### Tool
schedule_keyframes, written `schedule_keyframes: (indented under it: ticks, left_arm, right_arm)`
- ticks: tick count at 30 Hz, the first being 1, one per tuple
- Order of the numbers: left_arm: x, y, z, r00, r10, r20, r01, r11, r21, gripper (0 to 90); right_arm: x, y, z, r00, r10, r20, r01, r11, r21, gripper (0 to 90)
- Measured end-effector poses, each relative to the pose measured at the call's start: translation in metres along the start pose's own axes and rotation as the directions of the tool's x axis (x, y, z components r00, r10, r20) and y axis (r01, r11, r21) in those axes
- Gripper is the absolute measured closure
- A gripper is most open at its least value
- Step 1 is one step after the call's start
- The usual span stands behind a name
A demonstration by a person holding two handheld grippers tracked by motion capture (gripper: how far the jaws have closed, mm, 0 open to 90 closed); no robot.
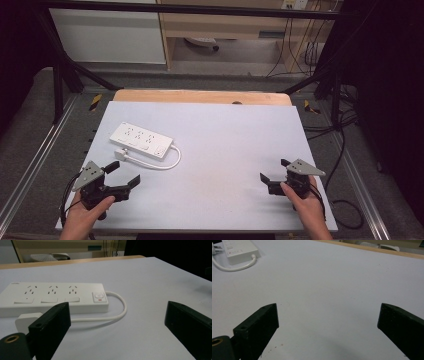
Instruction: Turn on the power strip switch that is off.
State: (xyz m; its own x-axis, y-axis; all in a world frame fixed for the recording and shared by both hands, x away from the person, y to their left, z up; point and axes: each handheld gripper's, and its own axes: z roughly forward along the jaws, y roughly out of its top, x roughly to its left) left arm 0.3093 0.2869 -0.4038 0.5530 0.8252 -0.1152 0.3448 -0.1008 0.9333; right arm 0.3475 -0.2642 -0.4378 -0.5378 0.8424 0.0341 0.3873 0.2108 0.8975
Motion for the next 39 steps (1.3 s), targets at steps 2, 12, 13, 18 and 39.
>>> schedule_keyframes:
  ticks: [2,12,13,18,39]
  left_arm:
    - [-0.001,0.001,0.0,1.0,-0.006,0.0,0.006,1.0,-0.003,6.5]
    - [-0.001,0.008,0.0,0.9996,-0.005,-0.029,0.005,0.9997,-0.023,6.2]
    - [-0.001,0.009,0.0,0.9995,-0.011,-0.03,0.01,0.9996,-0.027,6.3]
    - [-0.006,0.018,0.001,0.9981,0.009,-0.06,-0.011,0.9992,-0.037,8.0]
    - [-0.007,0.03,-0.003,0.9972,-0.007,-0.075,0.002,0.9981,-0.062,8.5]
  right_arm:
    - [0.0,0.0,0.0,1.0,0.002,0.002,-0.002,1.0,-0.001,4.0]
    - [0.002,0.001,0.002,0.9998,0.011,0.018,-0.012,1.0,0.006,4.1]
    - [0.002,0.001,0.002,0.9997,0.016,0.02,-0.016,1.0,0.008,4.1]
    - [0.001,0.0,0.002,0.9996,0.006,0.029,-0.007,1.0,0.014,4.1]
    - [0.007,0.002,0.001,0.9991,-0.037,0.022,0.037,0.999,0.015,3.5]
